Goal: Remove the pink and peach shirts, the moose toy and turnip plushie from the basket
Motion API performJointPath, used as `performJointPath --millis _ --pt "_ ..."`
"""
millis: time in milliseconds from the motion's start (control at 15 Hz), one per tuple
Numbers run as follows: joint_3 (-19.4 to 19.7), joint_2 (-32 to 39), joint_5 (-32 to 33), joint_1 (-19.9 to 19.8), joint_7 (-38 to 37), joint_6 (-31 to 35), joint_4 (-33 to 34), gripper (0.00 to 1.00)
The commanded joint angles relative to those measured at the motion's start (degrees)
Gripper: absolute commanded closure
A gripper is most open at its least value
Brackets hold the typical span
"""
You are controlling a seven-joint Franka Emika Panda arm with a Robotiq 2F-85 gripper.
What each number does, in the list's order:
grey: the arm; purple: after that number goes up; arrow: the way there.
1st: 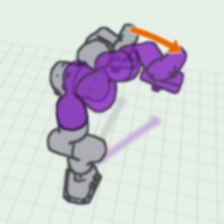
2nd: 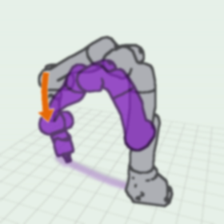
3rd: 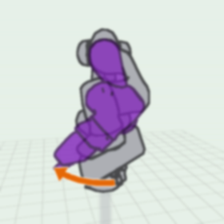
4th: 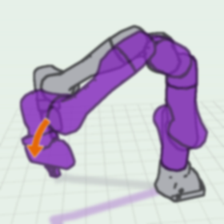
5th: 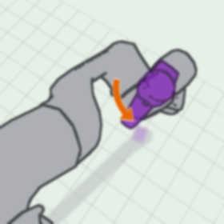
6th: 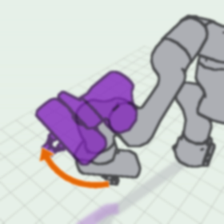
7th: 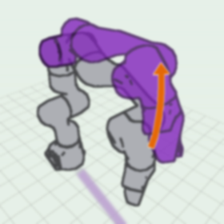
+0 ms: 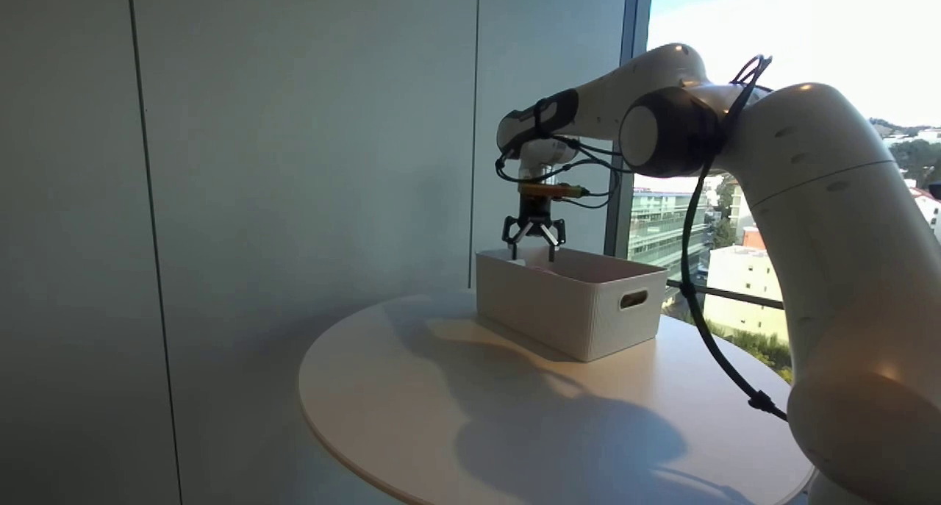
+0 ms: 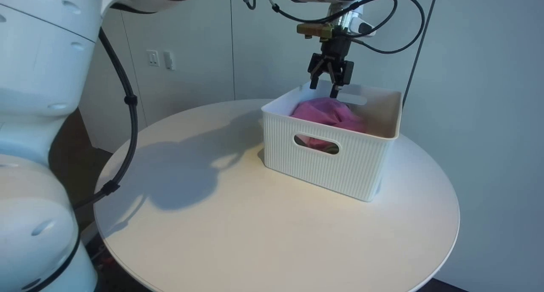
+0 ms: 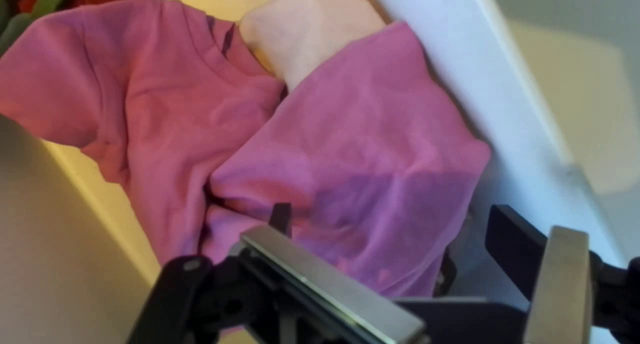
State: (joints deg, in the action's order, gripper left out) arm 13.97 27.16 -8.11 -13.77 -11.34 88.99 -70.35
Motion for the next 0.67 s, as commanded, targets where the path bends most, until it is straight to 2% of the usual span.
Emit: performJointPath --millis 0,133,267,600 --pt "2.2 1.7 5.8 1.7 -6.3 3.9 0.9 0.00" --pt "0.8 2.4 3.5 0.1 -4.2 3.9 0.6 0.00" --pt "0.1 2.5 -1.1 -3.6 0.9 6.8 -1.1 0.00" --pt "-0.1 4.4 -9.2 -9.8 9.9 8.8 -2.2 0.00"
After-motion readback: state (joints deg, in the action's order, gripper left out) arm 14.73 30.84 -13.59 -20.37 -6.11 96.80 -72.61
